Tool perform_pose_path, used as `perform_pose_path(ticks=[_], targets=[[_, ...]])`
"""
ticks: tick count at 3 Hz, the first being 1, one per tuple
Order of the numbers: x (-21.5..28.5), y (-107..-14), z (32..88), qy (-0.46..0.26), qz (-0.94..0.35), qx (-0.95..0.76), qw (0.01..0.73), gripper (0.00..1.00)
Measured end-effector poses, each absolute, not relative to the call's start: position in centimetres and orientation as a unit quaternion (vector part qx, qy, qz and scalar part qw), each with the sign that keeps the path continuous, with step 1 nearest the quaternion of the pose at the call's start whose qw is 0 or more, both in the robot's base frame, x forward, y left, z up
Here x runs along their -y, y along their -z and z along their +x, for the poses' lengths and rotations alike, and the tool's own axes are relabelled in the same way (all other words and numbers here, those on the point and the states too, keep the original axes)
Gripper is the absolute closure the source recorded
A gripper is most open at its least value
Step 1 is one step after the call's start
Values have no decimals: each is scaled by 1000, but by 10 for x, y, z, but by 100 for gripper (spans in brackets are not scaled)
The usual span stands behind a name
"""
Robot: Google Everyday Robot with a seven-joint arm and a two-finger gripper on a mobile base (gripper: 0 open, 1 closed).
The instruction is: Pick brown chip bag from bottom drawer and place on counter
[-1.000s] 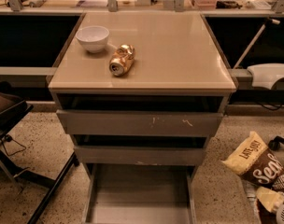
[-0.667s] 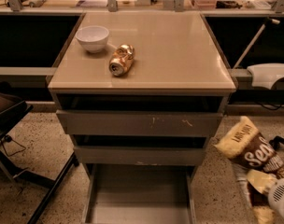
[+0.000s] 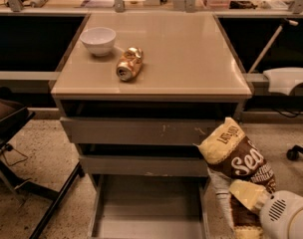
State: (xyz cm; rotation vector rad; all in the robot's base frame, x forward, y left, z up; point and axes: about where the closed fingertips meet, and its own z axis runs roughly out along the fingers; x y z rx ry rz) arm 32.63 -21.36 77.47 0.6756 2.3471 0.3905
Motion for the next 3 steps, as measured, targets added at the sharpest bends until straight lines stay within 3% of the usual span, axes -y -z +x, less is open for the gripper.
perform_pose_path(ticks=[1,3], targets=[[170,-752,303,-142,226,-922,281,100],[146,-734,300,-135,187,-935,269,100]])
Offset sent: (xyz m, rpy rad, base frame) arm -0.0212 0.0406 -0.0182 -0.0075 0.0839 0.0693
